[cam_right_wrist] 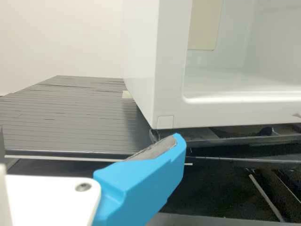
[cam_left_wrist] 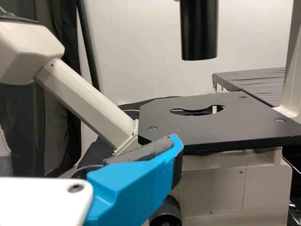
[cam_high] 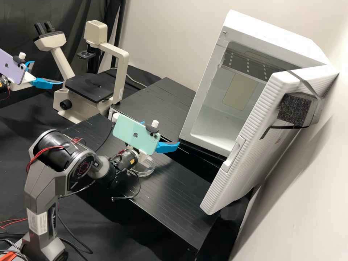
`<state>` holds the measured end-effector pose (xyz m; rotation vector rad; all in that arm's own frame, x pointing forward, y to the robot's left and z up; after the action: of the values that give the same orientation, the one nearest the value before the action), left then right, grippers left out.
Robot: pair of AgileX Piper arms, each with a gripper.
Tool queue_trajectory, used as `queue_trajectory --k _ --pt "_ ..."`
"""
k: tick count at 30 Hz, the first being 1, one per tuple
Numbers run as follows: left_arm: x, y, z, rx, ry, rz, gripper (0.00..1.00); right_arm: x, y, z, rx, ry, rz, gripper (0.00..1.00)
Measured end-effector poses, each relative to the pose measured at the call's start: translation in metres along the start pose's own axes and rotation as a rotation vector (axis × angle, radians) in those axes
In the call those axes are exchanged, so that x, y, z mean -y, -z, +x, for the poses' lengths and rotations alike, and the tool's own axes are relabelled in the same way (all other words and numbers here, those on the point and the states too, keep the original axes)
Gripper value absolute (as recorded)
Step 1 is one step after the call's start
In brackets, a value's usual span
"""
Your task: Return the petri dish to the incubator.
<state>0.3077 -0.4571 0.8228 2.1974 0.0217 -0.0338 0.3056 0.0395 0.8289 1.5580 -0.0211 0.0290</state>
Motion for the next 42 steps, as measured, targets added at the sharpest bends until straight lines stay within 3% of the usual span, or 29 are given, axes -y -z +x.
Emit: queue_trajectory --k 13,17,24,29,36,42 --pt "0.000 0.000 0.000 0.000 0.000 0.000 1.00 0.001 -0.003 -0.006 0.007 0.000 -0.001 1.00" --pt "0.000 0.000 0.000 0.000 0.000 0.000 1.00 -0.004 -0.008 -0.028 -0.011 -0.027 -0.009 1.00" --pt "0.000 0.000 0.000 0.000 0.000 0.000 1.00 -0.010 -0.018 -0.076 -0.070 -0.097 0.014 1.00" --pt "0.000 0.000 0.000 0.000 0.000 0.000 1.00 -0.002 -0.025 -0.109 -0.067 -0.049 0.006 1.00" --pt "0.000 0.000 0.000 0.000 0.000 0.000 1.00 0.007 -0.035 -0.129 -0.056 0.033 -0.043 1.00" --pt "0.000 0.000 0.000 0.000 0.000 0.000 1.00 0.006 -0.047 -0.128 -0.009 0.046 -0.028 1.00"
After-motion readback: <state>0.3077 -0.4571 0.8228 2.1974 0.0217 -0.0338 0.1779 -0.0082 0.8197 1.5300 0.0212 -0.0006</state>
